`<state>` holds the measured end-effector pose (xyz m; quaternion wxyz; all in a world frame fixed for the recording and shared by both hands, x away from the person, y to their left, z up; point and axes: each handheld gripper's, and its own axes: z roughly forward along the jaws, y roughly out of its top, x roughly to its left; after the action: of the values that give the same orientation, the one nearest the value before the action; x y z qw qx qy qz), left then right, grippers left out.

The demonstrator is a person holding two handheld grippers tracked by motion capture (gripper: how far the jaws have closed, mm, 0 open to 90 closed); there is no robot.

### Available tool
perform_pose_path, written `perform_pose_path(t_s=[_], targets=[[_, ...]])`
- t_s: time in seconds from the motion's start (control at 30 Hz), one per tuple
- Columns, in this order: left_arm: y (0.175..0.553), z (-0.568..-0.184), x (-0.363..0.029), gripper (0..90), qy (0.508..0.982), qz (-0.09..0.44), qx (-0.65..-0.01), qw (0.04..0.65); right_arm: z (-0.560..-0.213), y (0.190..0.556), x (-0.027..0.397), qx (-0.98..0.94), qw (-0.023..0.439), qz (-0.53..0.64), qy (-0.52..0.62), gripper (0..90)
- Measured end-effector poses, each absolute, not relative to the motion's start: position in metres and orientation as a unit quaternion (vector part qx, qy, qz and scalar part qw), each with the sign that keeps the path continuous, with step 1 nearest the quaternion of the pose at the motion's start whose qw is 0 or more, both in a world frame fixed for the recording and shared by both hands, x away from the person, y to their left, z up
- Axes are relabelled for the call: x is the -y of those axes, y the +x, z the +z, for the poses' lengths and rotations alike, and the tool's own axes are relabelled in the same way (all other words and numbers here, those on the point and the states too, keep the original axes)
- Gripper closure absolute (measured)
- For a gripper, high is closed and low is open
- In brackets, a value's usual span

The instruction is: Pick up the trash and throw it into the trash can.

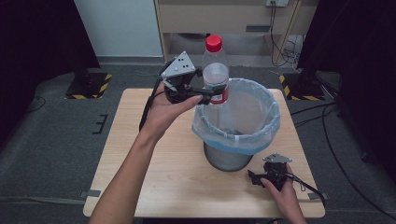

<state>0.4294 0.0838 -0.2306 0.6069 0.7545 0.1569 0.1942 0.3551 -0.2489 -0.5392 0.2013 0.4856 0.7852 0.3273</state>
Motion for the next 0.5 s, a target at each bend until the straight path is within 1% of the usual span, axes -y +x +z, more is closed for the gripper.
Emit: perform_pose_path(t_s=[0.5], targets=[[0.436,-0.243,-0.073,28.0,0.765,0.185,-0.16,0.596,-0.539,0.355,0.249,-0.785,0.201,0.327,0.485,0.4]])
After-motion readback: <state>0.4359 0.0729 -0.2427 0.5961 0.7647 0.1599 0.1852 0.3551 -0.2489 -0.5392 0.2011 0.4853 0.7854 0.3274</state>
